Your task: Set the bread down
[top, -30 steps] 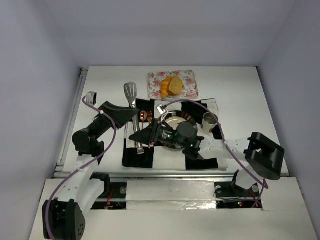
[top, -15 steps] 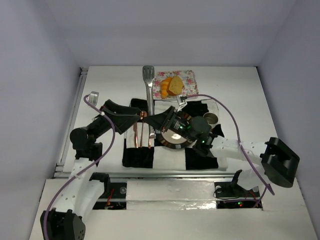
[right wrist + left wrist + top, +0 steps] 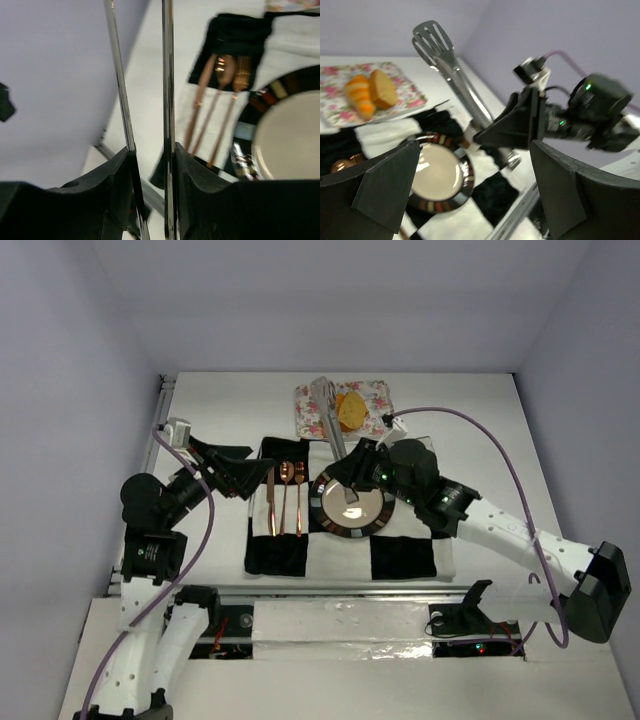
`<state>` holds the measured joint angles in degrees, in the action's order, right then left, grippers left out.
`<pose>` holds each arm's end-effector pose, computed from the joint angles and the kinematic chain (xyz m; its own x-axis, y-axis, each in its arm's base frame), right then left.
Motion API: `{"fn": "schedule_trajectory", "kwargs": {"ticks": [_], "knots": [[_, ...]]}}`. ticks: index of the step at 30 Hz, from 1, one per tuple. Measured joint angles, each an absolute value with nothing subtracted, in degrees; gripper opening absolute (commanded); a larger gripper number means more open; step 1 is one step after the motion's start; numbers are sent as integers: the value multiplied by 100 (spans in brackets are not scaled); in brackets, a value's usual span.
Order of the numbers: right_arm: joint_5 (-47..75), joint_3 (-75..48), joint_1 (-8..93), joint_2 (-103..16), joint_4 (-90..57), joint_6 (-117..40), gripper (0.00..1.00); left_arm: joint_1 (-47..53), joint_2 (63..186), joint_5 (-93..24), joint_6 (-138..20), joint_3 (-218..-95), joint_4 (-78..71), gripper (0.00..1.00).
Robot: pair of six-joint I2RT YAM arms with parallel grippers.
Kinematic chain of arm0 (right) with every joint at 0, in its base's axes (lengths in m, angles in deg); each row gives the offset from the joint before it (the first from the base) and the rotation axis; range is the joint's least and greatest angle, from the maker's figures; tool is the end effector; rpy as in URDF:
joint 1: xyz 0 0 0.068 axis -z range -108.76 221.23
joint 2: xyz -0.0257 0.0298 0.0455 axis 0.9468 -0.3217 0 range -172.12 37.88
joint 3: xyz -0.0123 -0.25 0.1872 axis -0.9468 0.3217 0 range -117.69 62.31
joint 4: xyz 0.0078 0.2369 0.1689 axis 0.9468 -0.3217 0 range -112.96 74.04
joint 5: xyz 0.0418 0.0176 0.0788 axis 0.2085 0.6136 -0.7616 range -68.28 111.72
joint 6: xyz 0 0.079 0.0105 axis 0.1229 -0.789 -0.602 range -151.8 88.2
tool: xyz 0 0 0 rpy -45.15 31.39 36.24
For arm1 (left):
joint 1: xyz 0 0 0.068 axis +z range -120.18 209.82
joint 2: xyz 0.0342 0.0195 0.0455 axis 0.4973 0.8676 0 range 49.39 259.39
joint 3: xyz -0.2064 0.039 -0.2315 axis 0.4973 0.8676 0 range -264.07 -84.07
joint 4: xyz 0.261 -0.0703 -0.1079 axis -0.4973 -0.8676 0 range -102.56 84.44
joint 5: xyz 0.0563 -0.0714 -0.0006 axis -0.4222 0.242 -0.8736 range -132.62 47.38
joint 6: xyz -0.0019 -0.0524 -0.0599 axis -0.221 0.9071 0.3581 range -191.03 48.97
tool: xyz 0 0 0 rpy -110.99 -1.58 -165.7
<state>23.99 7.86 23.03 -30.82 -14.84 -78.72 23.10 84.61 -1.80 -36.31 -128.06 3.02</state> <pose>0.2224 0.2448 0.3553 -0.6288 0.3917 -0.6717 -0.3807 0.5982 0.7052 0.1487 -0.0627 0.4284 -0.1599 -0.4152 -0.8956 0.7508 0.5379 -0.3834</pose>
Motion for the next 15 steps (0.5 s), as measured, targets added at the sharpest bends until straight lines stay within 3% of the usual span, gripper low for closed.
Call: {"fn": "schedule_trajectory", "kwargs": {"ticks": [15], "knots": [[3190, -727, 3265, -4816, -4227, -6169, 39, 2310, 7910, -952, -4746, -12076, -966, 89]]}}
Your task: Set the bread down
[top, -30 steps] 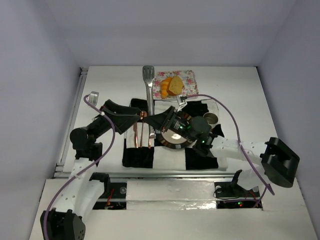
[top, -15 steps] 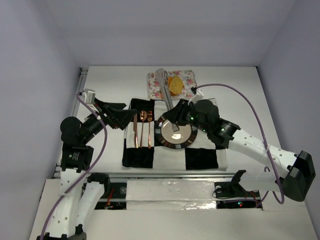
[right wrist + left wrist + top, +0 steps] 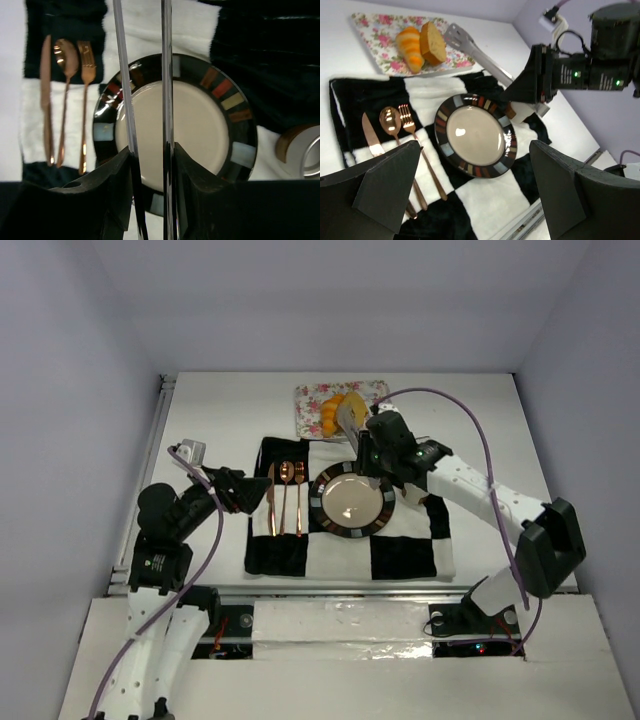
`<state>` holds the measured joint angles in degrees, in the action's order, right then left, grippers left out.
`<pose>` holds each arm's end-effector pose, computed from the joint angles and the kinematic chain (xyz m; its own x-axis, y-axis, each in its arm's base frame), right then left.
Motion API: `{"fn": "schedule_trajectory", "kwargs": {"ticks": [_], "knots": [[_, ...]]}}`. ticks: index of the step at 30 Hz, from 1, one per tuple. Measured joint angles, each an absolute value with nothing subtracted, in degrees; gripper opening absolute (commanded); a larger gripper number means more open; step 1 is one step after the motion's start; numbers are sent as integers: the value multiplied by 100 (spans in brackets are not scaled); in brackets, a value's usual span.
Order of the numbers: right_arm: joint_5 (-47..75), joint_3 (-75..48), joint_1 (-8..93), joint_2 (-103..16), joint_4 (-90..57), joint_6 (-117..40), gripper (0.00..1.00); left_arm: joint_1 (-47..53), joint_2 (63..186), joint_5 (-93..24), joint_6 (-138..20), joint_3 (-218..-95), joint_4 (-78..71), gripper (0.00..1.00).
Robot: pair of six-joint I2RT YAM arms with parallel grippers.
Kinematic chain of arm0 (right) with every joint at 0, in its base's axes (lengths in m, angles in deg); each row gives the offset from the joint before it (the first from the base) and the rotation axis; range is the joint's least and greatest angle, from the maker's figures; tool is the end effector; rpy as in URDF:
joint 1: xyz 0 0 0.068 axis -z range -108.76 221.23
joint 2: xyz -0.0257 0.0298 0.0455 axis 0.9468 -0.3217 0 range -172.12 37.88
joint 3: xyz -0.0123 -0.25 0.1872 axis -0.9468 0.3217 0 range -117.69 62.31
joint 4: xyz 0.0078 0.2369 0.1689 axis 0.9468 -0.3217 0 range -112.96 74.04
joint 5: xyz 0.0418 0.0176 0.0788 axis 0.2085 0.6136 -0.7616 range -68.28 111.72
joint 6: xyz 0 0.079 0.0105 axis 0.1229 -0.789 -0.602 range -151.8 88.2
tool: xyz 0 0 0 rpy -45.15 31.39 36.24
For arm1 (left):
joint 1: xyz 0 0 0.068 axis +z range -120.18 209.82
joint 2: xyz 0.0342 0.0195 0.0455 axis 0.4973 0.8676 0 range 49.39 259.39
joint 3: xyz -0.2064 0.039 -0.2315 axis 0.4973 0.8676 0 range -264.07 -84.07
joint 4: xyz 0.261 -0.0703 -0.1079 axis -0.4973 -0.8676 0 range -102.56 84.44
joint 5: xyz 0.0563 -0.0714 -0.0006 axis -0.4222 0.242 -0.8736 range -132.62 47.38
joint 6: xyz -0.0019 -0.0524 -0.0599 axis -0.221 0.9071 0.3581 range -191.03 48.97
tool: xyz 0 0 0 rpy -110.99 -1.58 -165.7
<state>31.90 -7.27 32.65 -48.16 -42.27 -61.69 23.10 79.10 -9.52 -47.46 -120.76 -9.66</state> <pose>0.3084 0.2306 0.3008 -0.7156 0.0566 -0.6962 -0.1798 0.9482 0.2618 0.1480 -0.0551 0.3644 -0.2100 -0.3125 -0.9264 0.6063 0.7017 -0.3742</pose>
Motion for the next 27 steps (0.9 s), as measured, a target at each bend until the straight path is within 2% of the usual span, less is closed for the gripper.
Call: {"fn": "schedule_trajectory", "kwargs": {"ticks": [18, 27], "knots": [[4016, -3109, 3293, -6949, -5567, -5596, 45, 2050, 7725, -1131, -4866, -11833, -1016, 87], [4409, -3820, 3293, -7677, -6017, -5596, 44, 1980, 7709, -1159, -4870, -11833, -1016, 87]]}}
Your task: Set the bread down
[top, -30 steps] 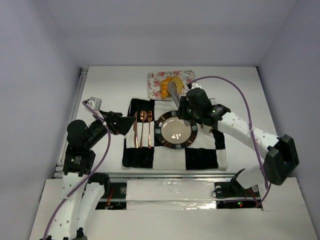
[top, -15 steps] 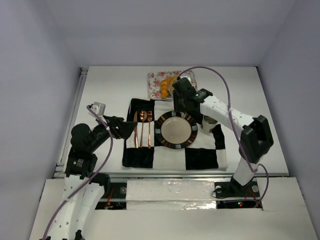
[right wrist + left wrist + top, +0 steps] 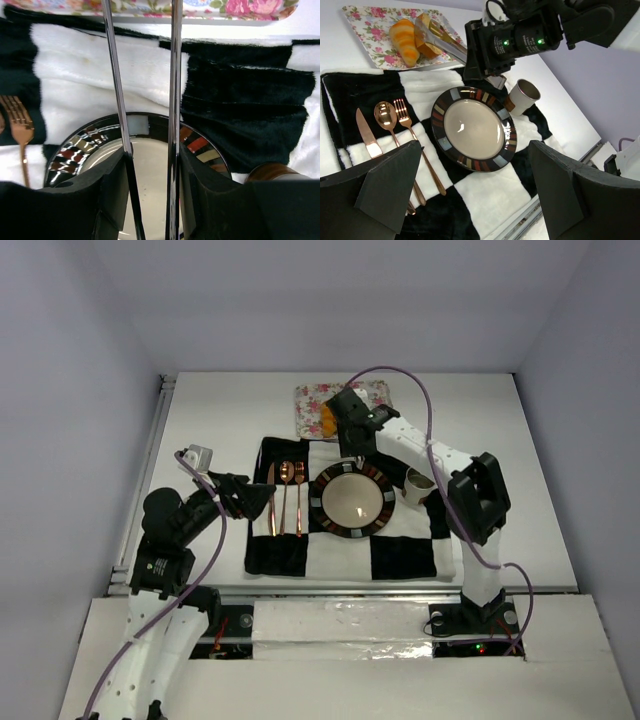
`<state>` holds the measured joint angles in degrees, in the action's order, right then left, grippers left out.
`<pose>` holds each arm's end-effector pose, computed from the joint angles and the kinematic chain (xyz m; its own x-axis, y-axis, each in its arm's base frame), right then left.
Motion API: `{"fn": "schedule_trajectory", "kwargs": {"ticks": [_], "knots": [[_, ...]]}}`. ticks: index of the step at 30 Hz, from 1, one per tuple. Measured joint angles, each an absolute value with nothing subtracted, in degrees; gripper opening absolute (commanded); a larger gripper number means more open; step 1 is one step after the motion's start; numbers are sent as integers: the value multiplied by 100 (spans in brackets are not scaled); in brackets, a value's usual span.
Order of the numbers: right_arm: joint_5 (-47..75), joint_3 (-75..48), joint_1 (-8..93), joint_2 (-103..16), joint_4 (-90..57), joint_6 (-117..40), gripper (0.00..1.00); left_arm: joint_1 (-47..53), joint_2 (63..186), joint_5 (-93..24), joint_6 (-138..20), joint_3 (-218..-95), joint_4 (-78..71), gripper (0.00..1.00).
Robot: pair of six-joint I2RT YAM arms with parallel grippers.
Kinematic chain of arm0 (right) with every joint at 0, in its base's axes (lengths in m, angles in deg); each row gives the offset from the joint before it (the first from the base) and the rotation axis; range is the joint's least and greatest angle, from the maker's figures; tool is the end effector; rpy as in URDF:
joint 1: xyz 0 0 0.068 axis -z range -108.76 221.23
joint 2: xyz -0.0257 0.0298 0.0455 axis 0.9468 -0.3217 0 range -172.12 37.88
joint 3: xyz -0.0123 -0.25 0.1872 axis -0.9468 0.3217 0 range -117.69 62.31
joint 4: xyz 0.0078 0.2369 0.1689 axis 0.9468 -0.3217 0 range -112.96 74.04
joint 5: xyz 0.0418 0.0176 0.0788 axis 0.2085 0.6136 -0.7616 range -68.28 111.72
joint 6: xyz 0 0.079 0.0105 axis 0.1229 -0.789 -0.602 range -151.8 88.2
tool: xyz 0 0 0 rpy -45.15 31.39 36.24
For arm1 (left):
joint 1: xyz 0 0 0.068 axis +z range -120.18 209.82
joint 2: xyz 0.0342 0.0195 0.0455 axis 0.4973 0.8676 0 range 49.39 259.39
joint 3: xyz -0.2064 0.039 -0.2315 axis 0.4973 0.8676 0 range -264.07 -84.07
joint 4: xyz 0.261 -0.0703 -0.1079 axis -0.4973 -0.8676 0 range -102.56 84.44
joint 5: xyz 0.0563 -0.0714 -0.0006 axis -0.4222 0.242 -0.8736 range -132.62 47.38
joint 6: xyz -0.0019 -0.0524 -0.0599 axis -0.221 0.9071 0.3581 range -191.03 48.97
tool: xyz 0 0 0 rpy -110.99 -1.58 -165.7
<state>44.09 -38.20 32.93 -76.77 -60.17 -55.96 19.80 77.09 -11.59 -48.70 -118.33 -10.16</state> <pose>0.4100 0.2906 0.2642 -0.7800 -0.1337 -0.6114 -0.1066 0.9910 -0.0808 0.1419 -0.0610 0.3510 -0.2182 -0.2920 -0.9312 0.6200 0.6954 -0.3634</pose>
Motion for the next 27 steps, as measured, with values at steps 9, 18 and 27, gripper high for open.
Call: {"fn": "schedule_trajectory", "kwargs": {"ticks": [9, 18, 27], "knots": [[4552, -3776, 3293, -7740, -6093, -5625, 17, 1980, 7661, -1168, -4870, -11833, -1016, 85], [4423, -2574, 3297, -5972, -5910, -5747, 15, 1980, 7659, -1192, -4870, -11833, -1016, 85], [3712, -467, 2771, -3544, -5859, -6044, 14, 1980, 7677, -1207, -4870, -11833, -1016, 84]]}}
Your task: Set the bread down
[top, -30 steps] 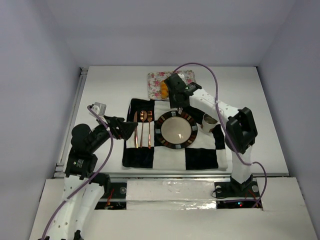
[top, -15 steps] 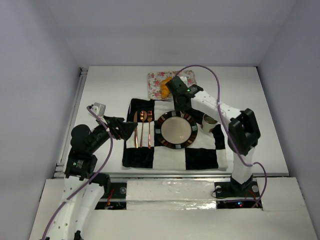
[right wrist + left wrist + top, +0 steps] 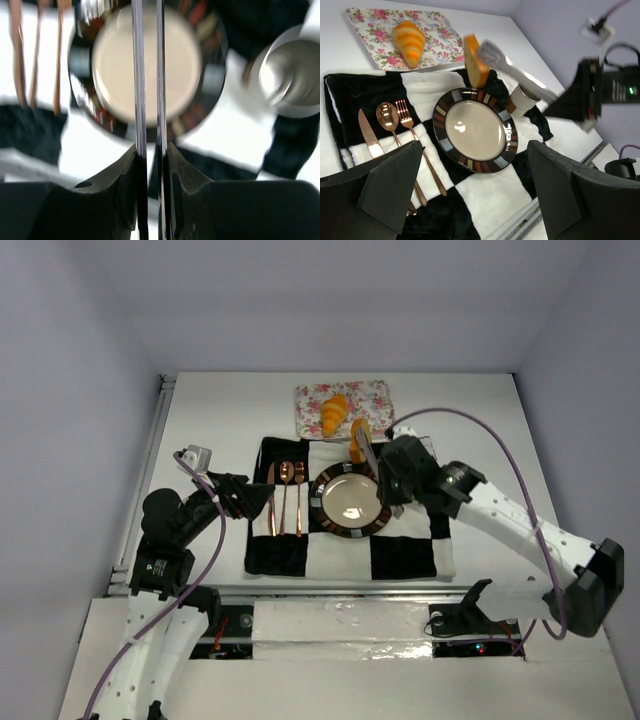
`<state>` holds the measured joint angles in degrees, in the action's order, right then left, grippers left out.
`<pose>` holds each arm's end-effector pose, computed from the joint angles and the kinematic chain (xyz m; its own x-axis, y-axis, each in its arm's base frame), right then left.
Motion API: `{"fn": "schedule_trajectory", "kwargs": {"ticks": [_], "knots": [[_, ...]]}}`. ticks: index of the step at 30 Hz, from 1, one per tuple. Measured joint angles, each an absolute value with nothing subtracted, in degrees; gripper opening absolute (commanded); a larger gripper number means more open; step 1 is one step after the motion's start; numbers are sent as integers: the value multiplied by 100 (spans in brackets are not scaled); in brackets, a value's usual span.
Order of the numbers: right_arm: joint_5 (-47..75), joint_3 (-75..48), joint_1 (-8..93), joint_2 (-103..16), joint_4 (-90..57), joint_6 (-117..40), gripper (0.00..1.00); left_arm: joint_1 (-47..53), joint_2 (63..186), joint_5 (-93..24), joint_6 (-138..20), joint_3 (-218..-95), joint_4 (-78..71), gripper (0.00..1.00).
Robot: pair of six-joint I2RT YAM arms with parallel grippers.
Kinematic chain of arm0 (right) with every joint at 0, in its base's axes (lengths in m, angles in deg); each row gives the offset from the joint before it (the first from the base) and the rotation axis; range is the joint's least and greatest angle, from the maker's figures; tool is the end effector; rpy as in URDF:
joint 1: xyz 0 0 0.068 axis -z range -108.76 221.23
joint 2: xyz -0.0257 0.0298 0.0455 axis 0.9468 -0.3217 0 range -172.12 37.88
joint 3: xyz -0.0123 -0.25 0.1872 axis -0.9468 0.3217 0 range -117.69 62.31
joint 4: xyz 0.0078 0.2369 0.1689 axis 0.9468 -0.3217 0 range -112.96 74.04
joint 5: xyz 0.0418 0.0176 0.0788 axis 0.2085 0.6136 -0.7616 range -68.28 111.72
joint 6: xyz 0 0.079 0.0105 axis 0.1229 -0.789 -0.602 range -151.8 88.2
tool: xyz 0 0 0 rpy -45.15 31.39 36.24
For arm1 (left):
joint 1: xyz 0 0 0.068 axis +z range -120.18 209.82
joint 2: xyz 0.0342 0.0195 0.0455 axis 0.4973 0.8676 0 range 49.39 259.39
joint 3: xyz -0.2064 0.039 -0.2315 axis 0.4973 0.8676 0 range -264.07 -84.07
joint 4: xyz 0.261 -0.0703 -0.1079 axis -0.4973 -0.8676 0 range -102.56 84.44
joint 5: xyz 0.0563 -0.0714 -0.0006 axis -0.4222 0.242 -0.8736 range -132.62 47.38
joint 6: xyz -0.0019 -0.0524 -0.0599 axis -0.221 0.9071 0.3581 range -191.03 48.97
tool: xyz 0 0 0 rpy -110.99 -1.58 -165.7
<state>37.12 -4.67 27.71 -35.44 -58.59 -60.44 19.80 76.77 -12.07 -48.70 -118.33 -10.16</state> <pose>0.2342 0.1974 0.3289 -0.7377 -0.0633 -0.6721 -0.2096 0.9679 0.1389 0.1410 -0.0603 0.3518 -0.2107 -0.2950 -0.9320 0.6162 0.7001 -0.3609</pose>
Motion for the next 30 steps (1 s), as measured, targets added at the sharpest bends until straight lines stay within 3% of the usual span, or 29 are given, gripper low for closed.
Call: {"fn": "schedule_trajectory", "kwargs": {"ticks": [9, 13, 16, 25, 30], "knots": [[3336, 292, 1571, -3209, -6161, -6597, 14, 1980, 7781, -1207, -4868, -11833, -1018, 83], [3325, 292, 1291, -3616, -6080, -6700, 35, 1980, 7777, -1229, -4868, -11833, -1018, 83], [3334, 290, 1232, -3701, -6036, -6790, 42, 1980, 7777, -1247, -4868, -11833, -1018, 83], [3459, 276, 1245, -3017, -5733, -7072, 44, 1980, 7777, -1253, -4868, -11833, -1018, 83], [3432, 259, 1708, -3216, -5116, -7102, 45, 1980, 7777, -1251, -4868, -11833, -1018, 82]]}}
